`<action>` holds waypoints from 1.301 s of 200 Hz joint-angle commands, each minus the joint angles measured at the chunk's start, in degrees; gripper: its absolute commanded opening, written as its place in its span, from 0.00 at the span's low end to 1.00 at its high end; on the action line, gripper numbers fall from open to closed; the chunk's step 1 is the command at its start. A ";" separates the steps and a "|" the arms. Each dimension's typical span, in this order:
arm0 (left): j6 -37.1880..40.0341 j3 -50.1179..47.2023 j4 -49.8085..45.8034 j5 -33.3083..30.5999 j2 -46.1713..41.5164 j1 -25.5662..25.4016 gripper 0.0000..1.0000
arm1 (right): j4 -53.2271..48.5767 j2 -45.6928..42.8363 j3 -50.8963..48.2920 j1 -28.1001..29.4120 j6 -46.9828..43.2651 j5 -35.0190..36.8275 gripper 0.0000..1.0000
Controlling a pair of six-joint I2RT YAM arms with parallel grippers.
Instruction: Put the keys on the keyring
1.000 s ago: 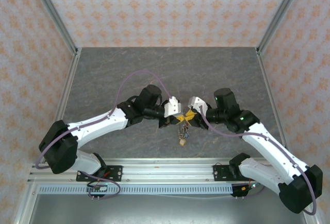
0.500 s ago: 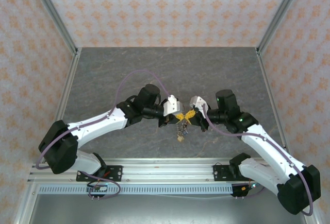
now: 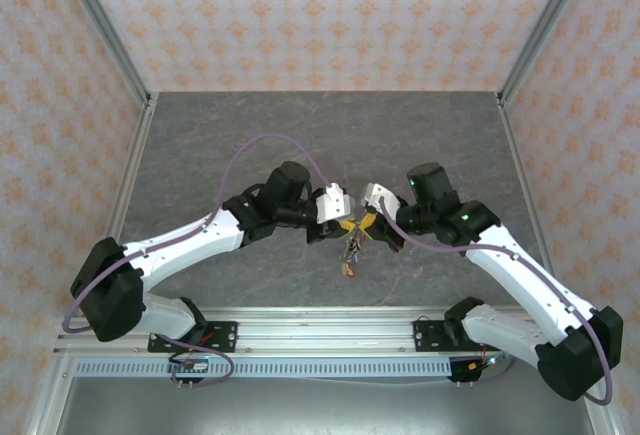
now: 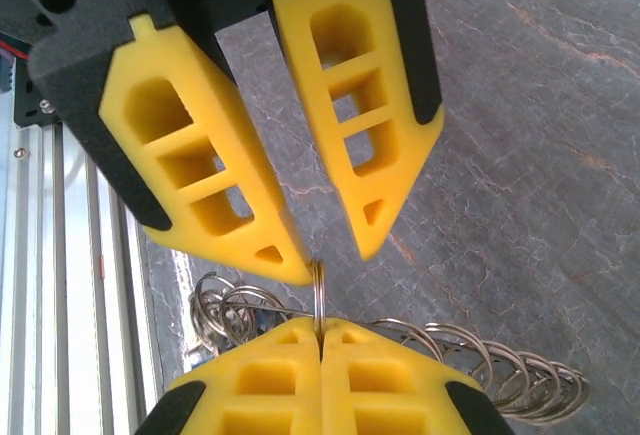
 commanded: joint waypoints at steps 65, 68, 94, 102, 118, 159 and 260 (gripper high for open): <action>1.97 2.76 -3.76 2.04 1.35 -0.42 0.22 | 1.70 -0.40 2.52 1.12 -2.22 -0.68 0.00; 1.99 2.88 -3.91 2.27 1.43 -0.42 0.22 | 1.83 -0.41 2.50 1.10 -2.22 -0.97 0.00; 2.08 3.64 -4.18 3.48 2.05 -0.38 0.19 | 4.40 -0.93 1.44 1.06 -2.07 -1.60 0.00; 2.25 3.84 -4.49 3.53 2.20 -0.44 0.17 | 5.55 -1.45 0.75 1.07 -2.04 -1.59 0.00; 2.35 3.83 -4.71 3.39 2.04 -0.39 0.11 | 6.62 -1.90 -0.05 1.11 -1.61 -1.59 0.00; 1.10 2.05 -1.37 3.08 0.34 -0.21 0.00 | 5.33 -2.54 -0.88 1.07 -1.81 1.74 0.10; -4.59 -1.65 8.76 8.84 -1.56 0.64 0.00 | 13.57 -4.98 -9.36 -2.11 3.83 -2.42 0.12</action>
